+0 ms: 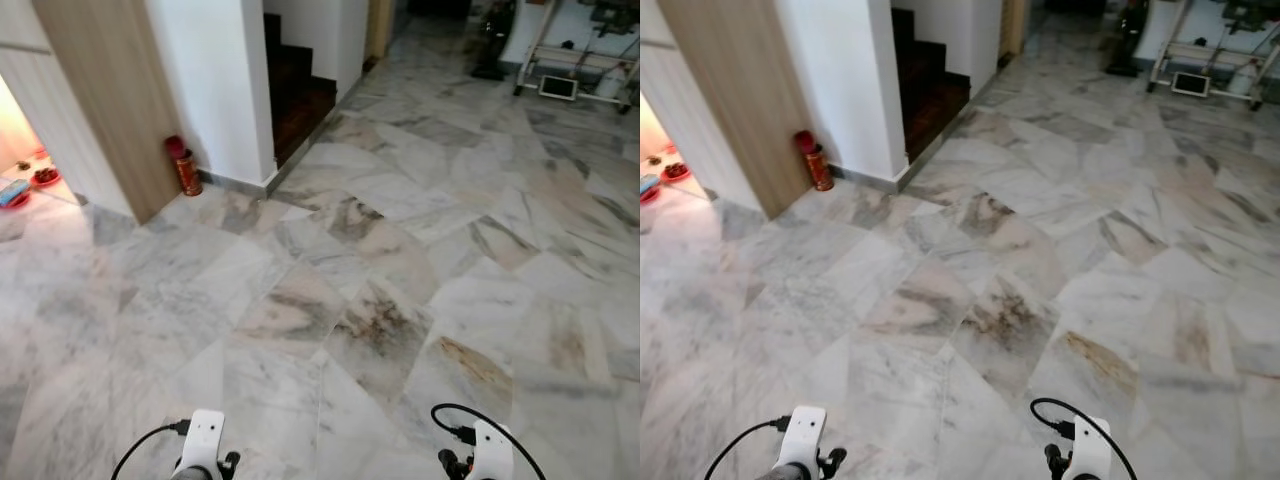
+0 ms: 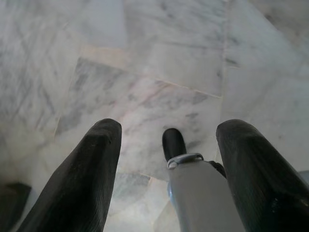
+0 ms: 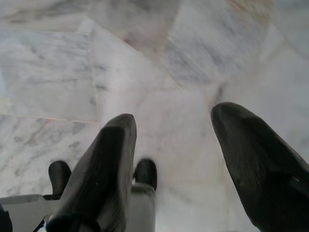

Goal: Move the pillow to the sofa from floor

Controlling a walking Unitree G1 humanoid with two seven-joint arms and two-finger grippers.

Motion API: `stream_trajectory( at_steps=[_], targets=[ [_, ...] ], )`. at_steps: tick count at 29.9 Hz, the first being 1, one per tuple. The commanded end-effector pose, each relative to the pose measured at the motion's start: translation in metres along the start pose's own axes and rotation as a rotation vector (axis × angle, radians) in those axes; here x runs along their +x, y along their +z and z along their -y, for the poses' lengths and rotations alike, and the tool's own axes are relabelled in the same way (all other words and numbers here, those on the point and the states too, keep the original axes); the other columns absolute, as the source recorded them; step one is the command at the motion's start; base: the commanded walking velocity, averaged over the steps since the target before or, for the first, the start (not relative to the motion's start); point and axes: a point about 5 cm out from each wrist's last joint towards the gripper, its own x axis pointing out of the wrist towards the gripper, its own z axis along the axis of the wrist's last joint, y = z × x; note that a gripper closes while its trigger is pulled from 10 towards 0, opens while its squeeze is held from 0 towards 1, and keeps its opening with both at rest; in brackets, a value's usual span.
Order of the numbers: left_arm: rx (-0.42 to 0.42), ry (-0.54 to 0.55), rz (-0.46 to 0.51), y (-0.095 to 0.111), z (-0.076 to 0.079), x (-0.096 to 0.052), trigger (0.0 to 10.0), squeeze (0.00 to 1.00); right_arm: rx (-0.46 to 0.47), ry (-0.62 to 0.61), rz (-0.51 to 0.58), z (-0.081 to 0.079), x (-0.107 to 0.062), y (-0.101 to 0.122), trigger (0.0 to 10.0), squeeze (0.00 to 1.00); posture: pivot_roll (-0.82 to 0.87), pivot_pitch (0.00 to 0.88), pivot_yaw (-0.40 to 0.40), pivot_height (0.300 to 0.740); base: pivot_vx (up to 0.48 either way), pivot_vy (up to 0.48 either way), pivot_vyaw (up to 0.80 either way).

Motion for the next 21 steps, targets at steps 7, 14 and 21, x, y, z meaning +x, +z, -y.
stream_trajectory(
  at_steps=[7, 14, 21],
  targets=[
    [-0.001, 0.006, -0.036, -0.0084, -0.0021, -0.0015, 10.0, 0.00, 0.000, 0.012, 0.007, -0.0020, 0.0004, 0.0012, 10.0, 0.00, -0.05, 0.000, -0.027, 0.740, 0.000, 0.000, 0.80],
    [0.005, 0.006, -0.040, -0.0086, -0.0025, -0.0015, 10.0, 0.00, -0.001, 0.013, 0.004, -0.0023, 0.0004, 0.0009, 10.0, 0.00, -0.05, 0.000, -0.025, 0.740, 0.000, 0.000, 0.80],
    [0.012, 0.008, -0.039, -0.0084, -0.0028, -0.0015, 10.0, 0.00, -0.003, 0.016, 0.005, -0.0026, 0.0005, 0.0011, 10.0, 0.00, -0.05, 0.000, -0.026, 0.740, 0.000, 0.000, 0.80]
  ],
)
